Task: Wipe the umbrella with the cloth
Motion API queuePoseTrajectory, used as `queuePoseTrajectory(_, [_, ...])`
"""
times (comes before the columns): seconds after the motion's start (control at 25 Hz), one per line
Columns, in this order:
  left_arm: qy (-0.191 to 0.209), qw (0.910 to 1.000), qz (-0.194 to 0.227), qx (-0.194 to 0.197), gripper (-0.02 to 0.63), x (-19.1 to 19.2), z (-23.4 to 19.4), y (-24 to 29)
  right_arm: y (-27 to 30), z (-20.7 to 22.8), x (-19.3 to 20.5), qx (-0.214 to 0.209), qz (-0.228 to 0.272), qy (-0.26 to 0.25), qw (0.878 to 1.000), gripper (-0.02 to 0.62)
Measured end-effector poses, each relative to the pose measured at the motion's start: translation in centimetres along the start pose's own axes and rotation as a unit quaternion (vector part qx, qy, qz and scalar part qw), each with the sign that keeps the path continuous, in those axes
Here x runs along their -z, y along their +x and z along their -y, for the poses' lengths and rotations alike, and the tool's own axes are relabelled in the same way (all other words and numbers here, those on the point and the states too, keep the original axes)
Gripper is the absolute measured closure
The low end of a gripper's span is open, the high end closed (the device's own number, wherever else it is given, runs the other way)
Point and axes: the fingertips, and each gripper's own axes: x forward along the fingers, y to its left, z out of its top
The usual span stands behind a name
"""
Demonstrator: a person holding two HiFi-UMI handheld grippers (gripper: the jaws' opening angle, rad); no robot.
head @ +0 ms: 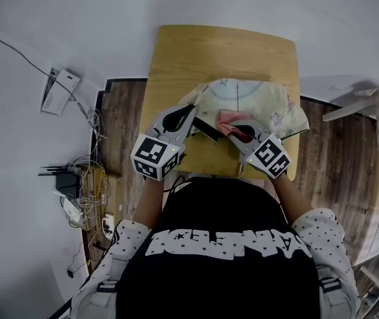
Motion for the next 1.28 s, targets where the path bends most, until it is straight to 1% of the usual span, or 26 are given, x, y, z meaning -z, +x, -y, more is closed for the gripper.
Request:
queuePoseTrajectory(0.32, [-0.003,1.0,-0.003,0.004,0.598,0.4,0.3,0.0,0.1,-3.0,0.9,-0.036,-0.01,0.005,0.999,0.575])
queuePoseTrajectory(0.48, [-0.007,1.0,-0.003,0.002,0.597,0.5,0.3,-0.2,-0.4,-2.9,0.6,-0.032,-0.003,0.005,0.999,0.575])
queuePoseTrajectory(0.68, [-0.01,0.9999,-0.004,0.001,0.597,0.7,0.4,-0.4,-2.0,-0.9,-0.5,-0.001,0.021,0.013,1.0,0.575])
queuePoseTrajectory(0.88, [-0.009,1.0,-0.004,-0.001,0.597,0.8,0.5,-0.7,-3.9,1.8,-2.8,0.033,0.054,0.012,0.998,0.575])
queuePoseTrajectory(1.12, [-0.005,1.0,-0.007,0.0,0.597,0.7,0.8,-1.0,-5.9,6.7,-5.0,0.087,0.071,-0.012,0.994,0.575])
queuePoseTrajectory(1.28, [-0.003,1.0,-0.009,-0.002,0.597,0.8,1.0,-1.1,-6.8,9.8,-6.0,0.128,0.058,-0.048,0.989,0.575])
